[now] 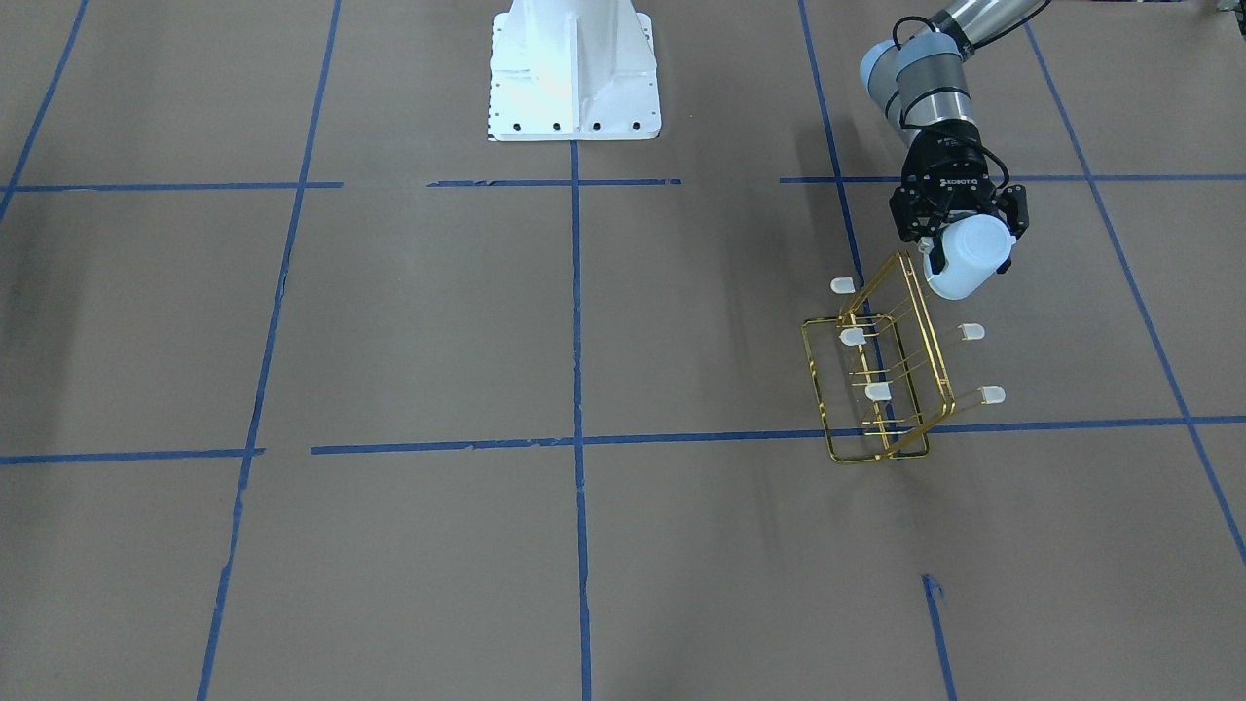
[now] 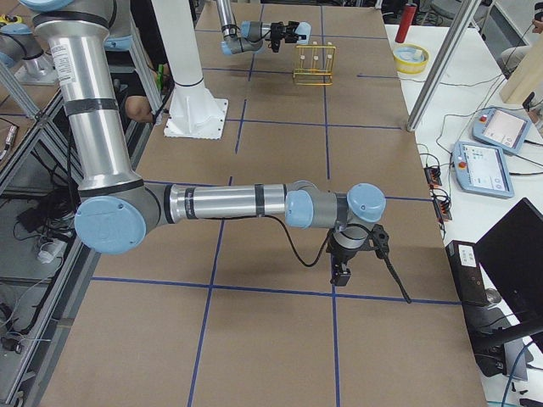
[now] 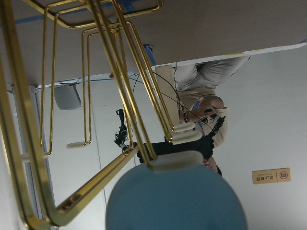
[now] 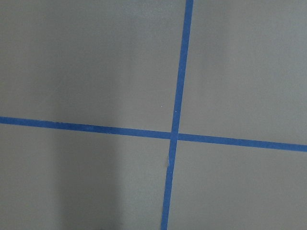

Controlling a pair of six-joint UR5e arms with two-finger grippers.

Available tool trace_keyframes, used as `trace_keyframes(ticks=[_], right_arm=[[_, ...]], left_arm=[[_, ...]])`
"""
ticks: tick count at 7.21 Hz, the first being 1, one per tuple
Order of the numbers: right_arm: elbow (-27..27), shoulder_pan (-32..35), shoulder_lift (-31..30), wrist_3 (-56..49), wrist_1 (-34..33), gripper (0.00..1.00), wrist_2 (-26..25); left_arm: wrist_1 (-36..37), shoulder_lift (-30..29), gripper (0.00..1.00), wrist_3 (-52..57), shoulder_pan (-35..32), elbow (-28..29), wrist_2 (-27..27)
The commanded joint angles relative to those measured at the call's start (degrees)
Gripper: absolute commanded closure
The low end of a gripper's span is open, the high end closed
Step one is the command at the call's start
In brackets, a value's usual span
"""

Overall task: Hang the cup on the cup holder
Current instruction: 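Bring the inverted cup with the left gripper to the gold rack's hook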

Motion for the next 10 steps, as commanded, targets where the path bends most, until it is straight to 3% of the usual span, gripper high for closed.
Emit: trace_keyframes(ticks=[1, 5, 6, 8, 10], right_arm=[[0.0, 0.0, 0.0, 0.0, 0.0, 0.0, 0.0], [0.0, 0.0, 0.0, 0.0, 0.0, 0.0, 0.0], [0.0, 0.0, 0.0, 0.0, 0.0, 0.0, 0.0], [0.0, 0.0, 0.0, 0.0, 0.0, 0.0, 0.0], [0.0, -0.1, 0.0, 0.0, 0.0, 0.0, 0.0]], left_arm=[[0.1, -0.4, 0.97, 0.0, 0.1, 0.9, -0.1], [0.2, -0.7, 0.96, -1.1, 0.1, 2.0, -0.2], [0.4, -0.7, 0.87, -1.0, 0.1, 2.0, -0.3], [0.4, -0.4, 0.0, -1.0, 0.1, 1.8, -0.6], [0.2, 0.0, 0.0, -1.1, 0.1, 0.7, -0.8]])
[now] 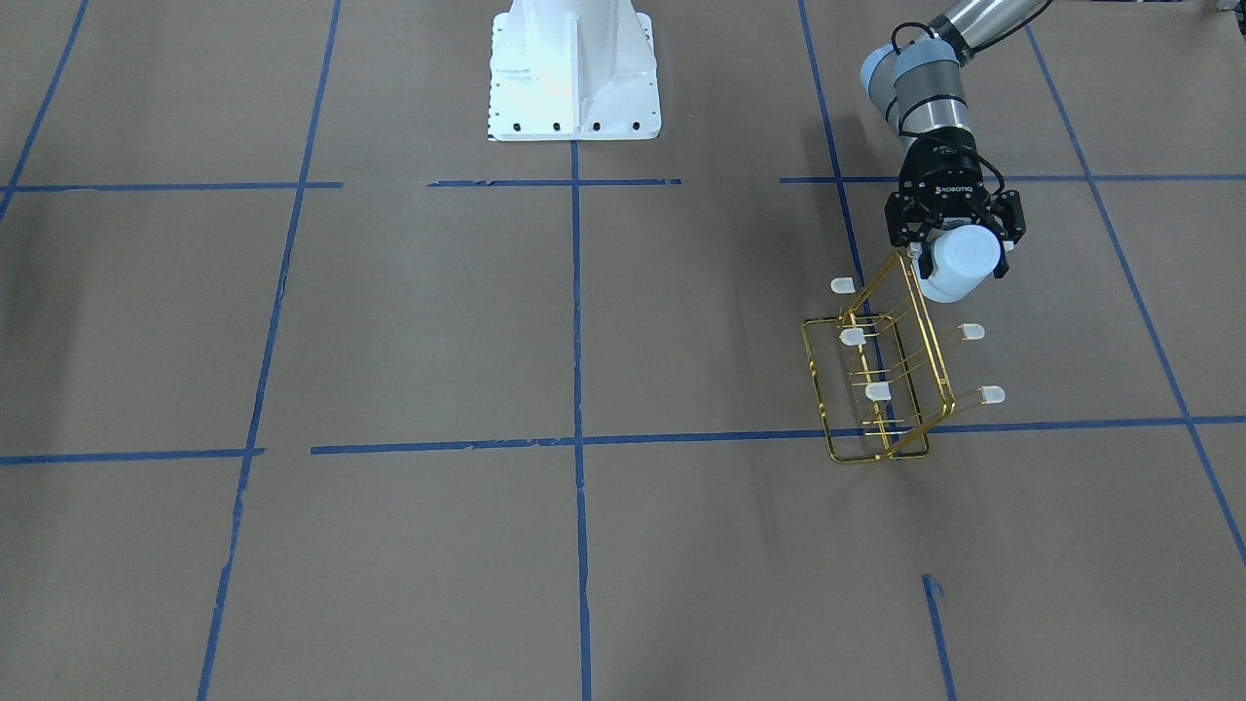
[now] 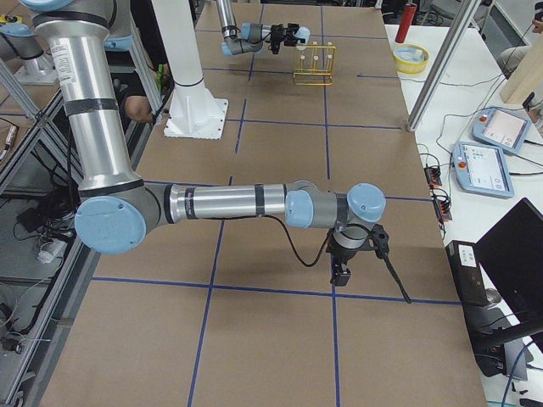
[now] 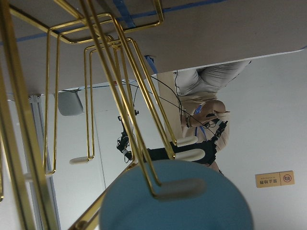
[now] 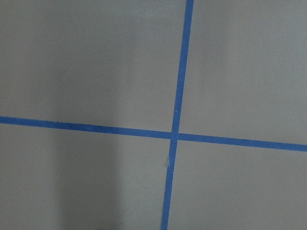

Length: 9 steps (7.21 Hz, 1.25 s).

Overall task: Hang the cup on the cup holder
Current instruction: 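Bring the inverted cup with the left gripper to the gold rack's hook, then open the left gripper to release the cup onto the hook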

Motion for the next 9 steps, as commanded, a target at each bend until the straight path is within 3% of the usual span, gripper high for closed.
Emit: trace_keyframes(ticks=[1, 4, 6, 9], right_arm=[[0.0, 0.1, 0.0, 0.0, 0.0, 0.0, 0.0], [0.0, 0.1, 0.0, 0.0, 0.1, 0.0, 0.0], [0.0, 0.1, 0.0, 0.0, 0.0, 0.0, 0.0], [0.0, 0.1, 0.0, 0.0, 0.0, 0.0, 0.0]], left_arm=[[-0.2, 0.4, 0.0, 0.0, -0.2, -1.7, -0.1], [1.8, 2.9, 0.0, 0.7, -0.7, -7.6, -0.3], [7.0, 7.8, 0.0, 9.8, -1.1, -15.3, -6.5], [10.0, 12.3, 0.0, 26.9, -7.3, -17.9, -14.3]])
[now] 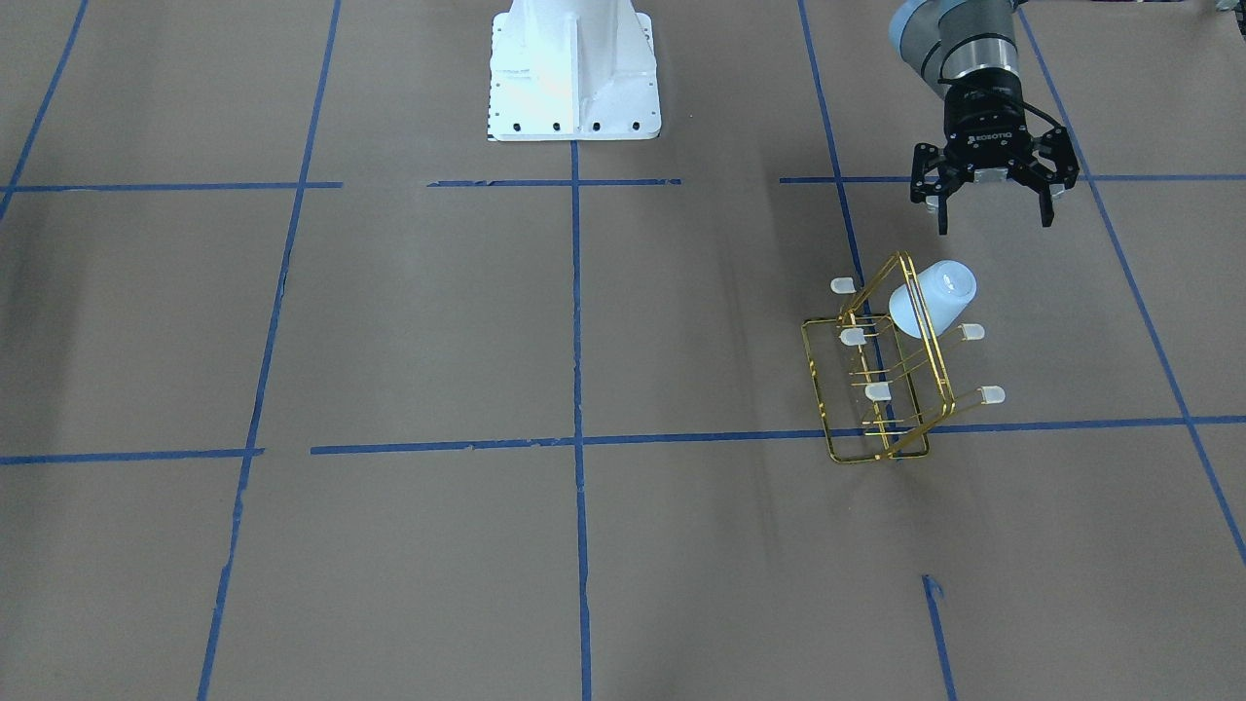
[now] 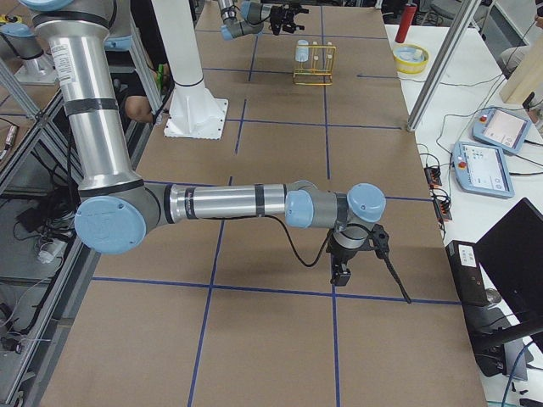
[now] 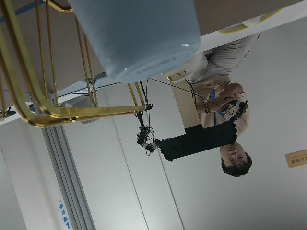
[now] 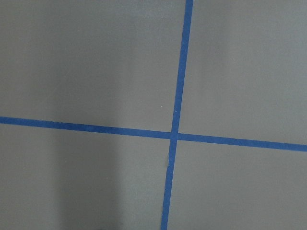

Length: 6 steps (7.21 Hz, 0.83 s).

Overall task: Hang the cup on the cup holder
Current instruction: 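Open the left gripper to release the cup onto the hook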

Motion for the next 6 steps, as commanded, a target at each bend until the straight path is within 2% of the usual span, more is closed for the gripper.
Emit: trace_keyframes(ticks=[1, 3, 4, 6], right_arm=[[0.0, 0.0, 0.0, 0.0, 0.0, 0.0, 0.0], [0.0, 0.0, 0.0, 0.0, 0.0, 0.0, 0.0], [0.0, 0.0, 0.0, 0.0, 0.0, 0.0, 0.0], [0.0, 0.0, 0.0, 0.0, 0.0, 0.0, 0.0]], left_arm=[[1.3, 3.9, 0.0, 14.2, -5.0, -2.6, -6.3], [1.3, 4.5, 0.0, 34.4, -15.3, -2.8, -20.3], [1.4, 7.2, 0.0, 41.8, -18.2, -2.8, -26.6], [4.7, 11.1, 0.0, 45.3, -23.0, -2.9, -38.9]])
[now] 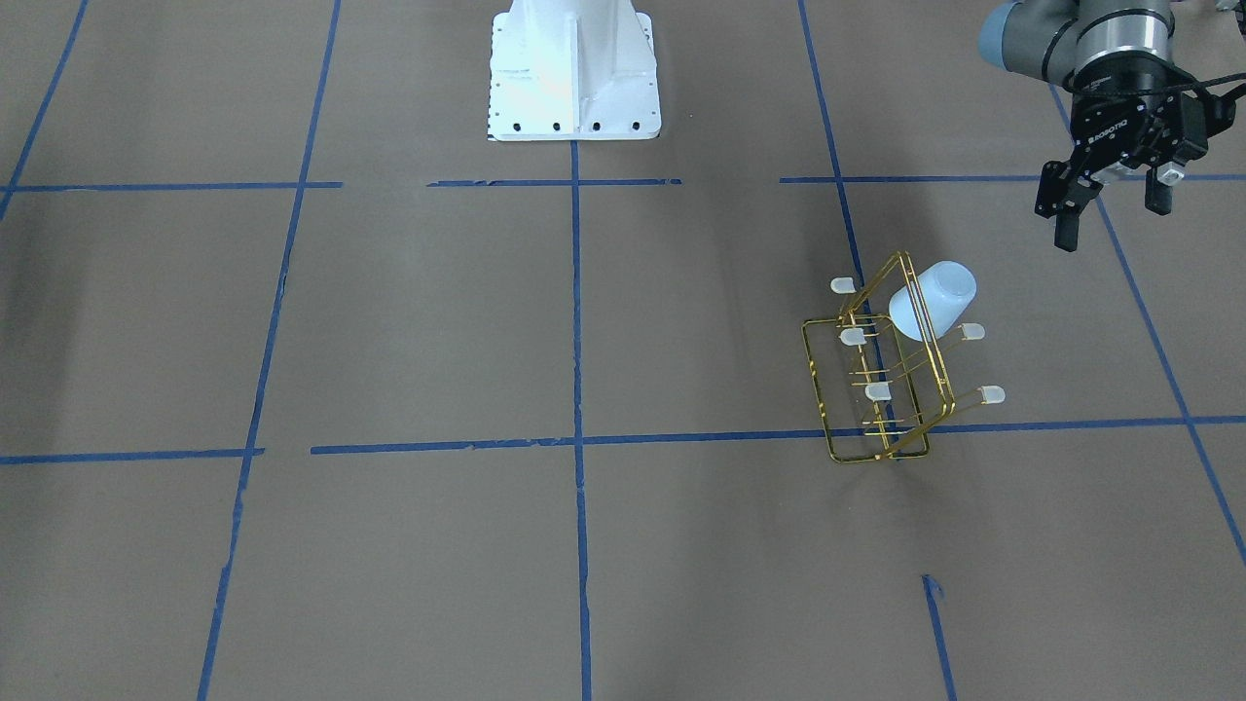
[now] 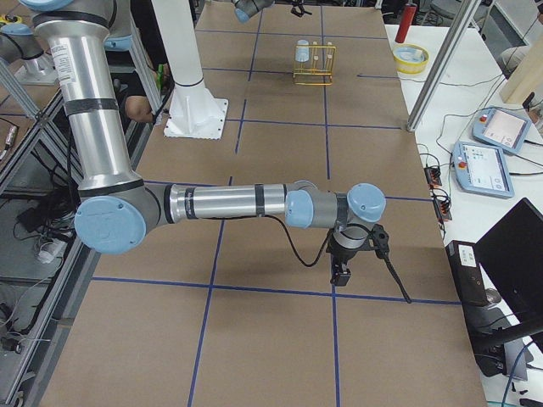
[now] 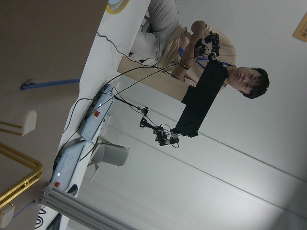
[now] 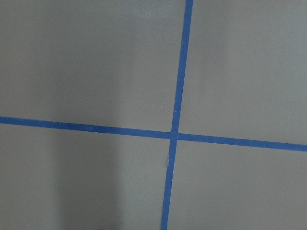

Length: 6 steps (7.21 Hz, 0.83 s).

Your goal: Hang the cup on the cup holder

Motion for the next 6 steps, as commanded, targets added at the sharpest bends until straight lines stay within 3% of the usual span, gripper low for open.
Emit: trace_keyframes(ticks=[1, 3, 4, 6], right_arm=[[0.0, 0.0, 0.0, 0.0, 0.0, 0.0, 0.0], [0.0, 0.0, 0.0, 0.0, 0.0, 0.0, 0.0], [0.0, -0.1, 0.0, 0.0, 0.0, 0.0, 0.0], [0.0, 0.0, 0.0, 0.0, 0.0, 0.0, 0.0]], left_arm=[[3.1, 3.5, 0.0, 7.1, -4.8, 0.2, -13.8], [4.2, 3.6, 0.0, 17.6, -14.5, 3.0, -29.9], [8.4, 3.4, 0.0, 24.9, -21.8, 3.6, -38.6], [17.7, 1.9, 0.0, 41.2, -32.2, 3.8, -49.8]])
